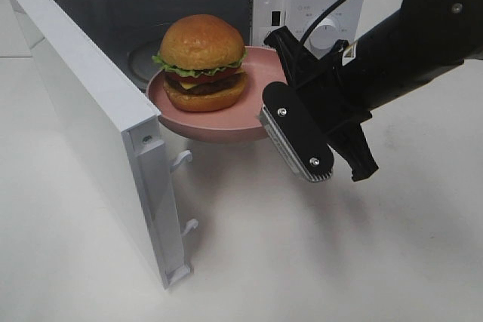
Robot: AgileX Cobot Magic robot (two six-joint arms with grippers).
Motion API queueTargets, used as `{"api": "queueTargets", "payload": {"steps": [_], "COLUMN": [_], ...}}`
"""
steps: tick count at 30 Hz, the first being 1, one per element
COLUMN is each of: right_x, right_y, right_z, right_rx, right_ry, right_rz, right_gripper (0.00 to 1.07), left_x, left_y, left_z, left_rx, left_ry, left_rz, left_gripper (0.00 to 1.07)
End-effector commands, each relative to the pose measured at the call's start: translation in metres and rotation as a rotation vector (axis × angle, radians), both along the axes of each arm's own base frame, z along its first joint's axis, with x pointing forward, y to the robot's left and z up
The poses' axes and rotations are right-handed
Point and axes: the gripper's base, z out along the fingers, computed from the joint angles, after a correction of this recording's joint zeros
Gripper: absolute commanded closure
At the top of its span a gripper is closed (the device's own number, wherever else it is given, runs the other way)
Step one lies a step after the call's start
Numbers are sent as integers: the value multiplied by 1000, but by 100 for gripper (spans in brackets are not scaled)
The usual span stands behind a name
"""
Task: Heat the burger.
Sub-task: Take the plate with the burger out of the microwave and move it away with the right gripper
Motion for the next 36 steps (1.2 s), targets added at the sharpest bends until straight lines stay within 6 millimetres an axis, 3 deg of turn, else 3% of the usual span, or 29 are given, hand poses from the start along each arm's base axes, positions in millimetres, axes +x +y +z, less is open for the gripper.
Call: {"api": "queueTargets", "payload": {"steps": [1,9,36], "right_x": [-2,-19,-86], "right_y": [-3,-15,-65], "right_z": [12,9,28], "right_rx": [48,50,102], "right_ry": [-74,-74,-139], "right_rz": [-21,-36,-118], "right_gripper": [107,107,106], "left_x": [0,0,0], "left_y": [-1,-1,-1], "left_z": [1,1,1], "left_rx": [-11,-11,-11], "left_ry": [-18,-18,-18], "left_rz": [1,1,1], "left_gripper": [9,9,9]}}
